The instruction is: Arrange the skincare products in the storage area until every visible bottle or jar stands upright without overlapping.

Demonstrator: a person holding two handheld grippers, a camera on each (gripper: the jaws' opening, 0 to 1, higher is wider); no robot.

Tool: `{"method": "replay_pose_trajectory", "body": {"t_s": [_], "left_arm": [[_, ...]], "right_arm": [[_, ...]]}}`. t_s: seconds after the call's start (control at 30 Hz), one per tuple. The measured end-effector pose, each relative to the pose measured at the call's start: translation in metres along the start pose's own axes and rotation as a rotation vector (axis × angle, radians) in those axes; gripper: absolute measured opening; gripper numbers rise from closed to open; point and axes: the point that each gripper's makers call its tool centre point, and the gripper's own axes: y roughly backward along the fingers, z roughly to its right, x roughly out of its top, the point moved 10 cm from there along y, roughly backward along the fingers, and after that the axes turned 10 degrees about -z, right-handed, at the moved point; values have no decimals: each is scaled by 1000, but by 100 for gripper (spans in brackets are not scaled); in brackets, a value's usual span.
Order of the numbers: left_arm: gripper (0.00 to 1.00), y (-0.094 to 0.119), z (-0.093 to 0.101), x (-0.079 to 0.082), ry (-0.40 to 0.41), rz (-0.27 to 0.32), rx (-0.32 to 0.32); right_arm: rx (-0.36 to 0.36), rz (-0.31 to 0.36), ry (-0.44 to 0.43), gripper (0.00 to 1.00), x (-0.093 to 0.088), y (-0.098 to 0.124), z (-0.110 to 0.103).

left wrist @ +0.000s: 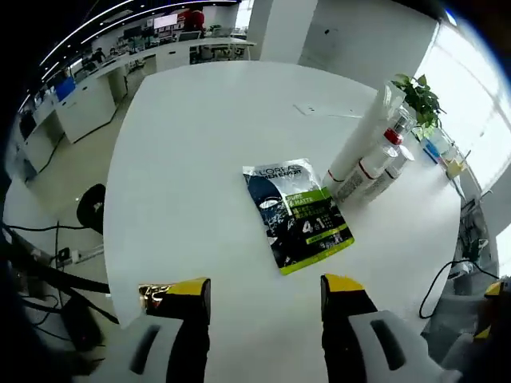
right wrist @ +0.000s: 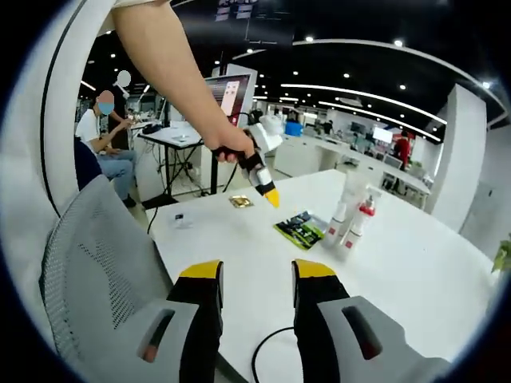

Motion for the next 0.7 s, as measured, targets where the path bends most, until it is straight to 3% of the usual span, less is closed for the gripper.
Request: {"method": "replay_pose_trajectory", "body": {"t_s": [0.23, 0.33, 0.47, 0.7], "left_arm": [[59, 12, -5, -54, 23, -14, 6], [60, 16, -10, -81, -6, -58, 43], [62, 18, -11, -113, 9, -71, 59], [67, 15, -13, -150, -25, -101, 114]], "right_arm": [[14, 0, 39, 30, 1, 0, -5], [12, 4, 54, 30, 1, 1, -5], [7, 13, 51, 30, 2, 2, -4], [33, 11, 82, 29, 2, 2, -10]]}}
